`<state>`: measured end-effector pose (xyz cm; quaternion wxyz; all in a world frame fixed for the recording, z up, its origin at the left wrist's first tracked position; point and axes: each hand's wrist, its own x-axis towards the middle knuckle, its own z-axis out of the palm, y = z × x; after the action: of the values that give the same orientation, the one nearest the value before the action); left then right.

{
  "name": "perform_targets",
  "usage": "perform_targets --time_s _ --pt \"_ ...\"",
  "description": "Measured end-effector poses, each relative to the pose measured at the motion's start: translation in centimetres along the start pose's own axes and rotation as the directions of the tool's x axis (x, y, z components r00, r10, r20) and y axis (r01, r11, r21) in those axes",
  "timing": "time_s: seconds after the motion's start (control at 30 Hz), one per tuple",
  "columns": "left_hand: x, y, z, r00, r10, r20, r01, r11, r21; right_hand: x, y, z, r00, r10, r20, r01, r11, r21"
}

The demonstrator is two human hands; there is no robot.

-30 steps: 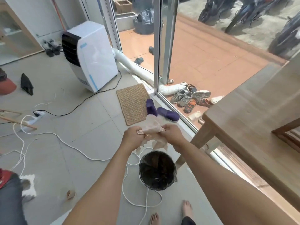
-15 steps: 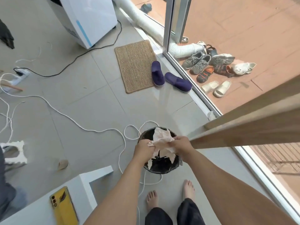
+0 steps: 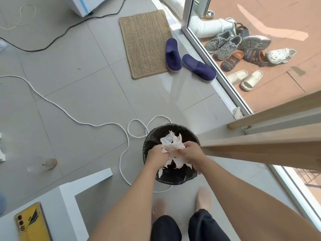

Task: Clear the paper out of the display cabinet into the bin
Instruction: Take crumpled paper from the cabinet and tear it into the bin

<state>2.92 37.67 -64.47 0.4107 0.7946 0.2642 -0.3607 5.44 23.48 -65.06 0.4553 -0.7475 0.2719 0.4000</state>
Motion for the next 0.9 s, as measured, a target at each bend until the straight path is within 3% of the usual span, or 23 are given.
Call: perform_targets --time_s 0.17,0.37,0.6,0.73,0.9 --pt "1.3 -1.2 0.5 0.996 0.03 0.089 -0.031 0.999 0.014 0.6 -0.1 0.8 0.998 -0.047 0.05 0.048 0.999 -0.012" --pt "0.7 -0.7 -0.3 0.98 0.002 0.201 -0.032 0.989 0.144 -0.5 -0.6 0.4 0.998 -0.054 0.018 0.057 0.965 -0.255" --pt "-4.5 1.6 -3.8 0.995 0.048 0.084 -0.062 0.984 0.165 -5.7 -4.4 -1.2 0.992 -0.124 -0.039 0.098 0.912 -0.399" --pt "-9.2 4.4 -6.8 0.987 0.151 -0.053 -0.139 0.972 0.19 -10.8 -7.7 -2.7 0.971 -0.233 -0.055 0.177 0.855 -0.488" --pt "-16.9 10.2 -11.9 0.943 0.311 -0.121 -0.264 0.917 0.3 -19.6 -12.9 -5.4 0.927 -0.368 -0.069 0.276 0.796 -0.539"
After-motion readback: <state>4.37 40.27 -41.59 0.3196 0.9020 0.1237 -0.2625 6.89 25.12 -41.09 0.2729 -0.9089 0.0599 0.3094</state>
